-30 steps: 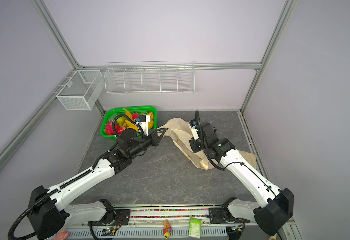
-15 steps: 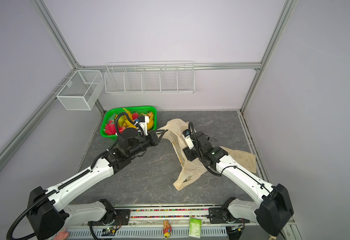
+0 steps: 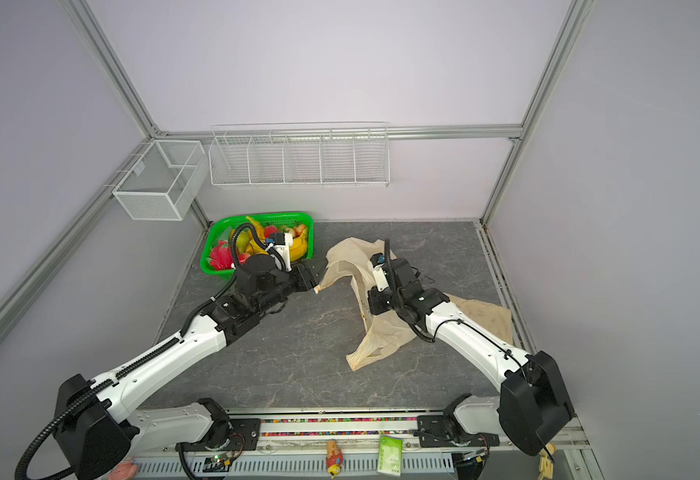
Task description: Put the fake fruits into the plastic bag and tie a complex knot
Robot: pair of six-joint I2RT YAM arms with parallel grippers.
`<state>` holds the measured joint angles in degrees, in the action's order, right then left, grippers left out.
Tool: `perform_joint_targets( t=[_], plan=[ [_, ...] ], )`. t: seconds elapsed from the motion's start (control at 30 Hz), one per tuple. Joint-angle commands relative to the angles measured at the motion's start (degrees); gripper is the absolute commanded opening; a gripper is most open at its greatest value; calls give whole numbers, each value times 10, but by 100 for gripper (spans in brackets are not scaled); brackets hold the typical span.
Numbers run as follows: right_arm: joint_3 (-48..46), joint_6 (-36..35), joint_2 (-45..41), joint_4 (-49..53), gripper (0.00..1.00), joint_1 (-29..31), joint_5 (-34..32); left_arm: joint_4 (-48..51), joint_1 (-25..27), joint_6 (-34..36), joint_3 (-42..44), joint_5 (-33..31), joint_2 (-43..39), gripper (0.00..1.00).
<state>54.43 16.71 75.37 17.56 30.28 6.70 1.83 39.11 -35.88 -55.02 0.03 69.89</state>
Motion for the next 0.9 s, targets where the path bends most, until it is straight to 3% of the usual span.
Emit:
perform_joint_targets(
  t=[0.0,0.17,0.3,0.43,0.53,0.63,0.87],
  plan=[
    [-21,181,-32,-46,6,-14,121,40,-11,41,25,-14,-43,78],
    [-59,297,-49,-124,6,-15,115,25,-13,46,95,0,-144,95],
    [-59,331,-54,-142,6,-13,88,28,-12,17,170,8,-230,95],
    [-44,334,-42,-147,6,-8,101,-95,8,-48,291,23,-281,94],
    [-17,319,-29,-141,6,-8,131,-163,56,-38,316,-4,-248,92],
    [-1,299,-23,-122,6,-8,154,-196,63,-28,304,-8,-183,87],
    [7,294,-26,-121,6,-4,170,-307,69,-31,250,64,-39,85]
  ],
)
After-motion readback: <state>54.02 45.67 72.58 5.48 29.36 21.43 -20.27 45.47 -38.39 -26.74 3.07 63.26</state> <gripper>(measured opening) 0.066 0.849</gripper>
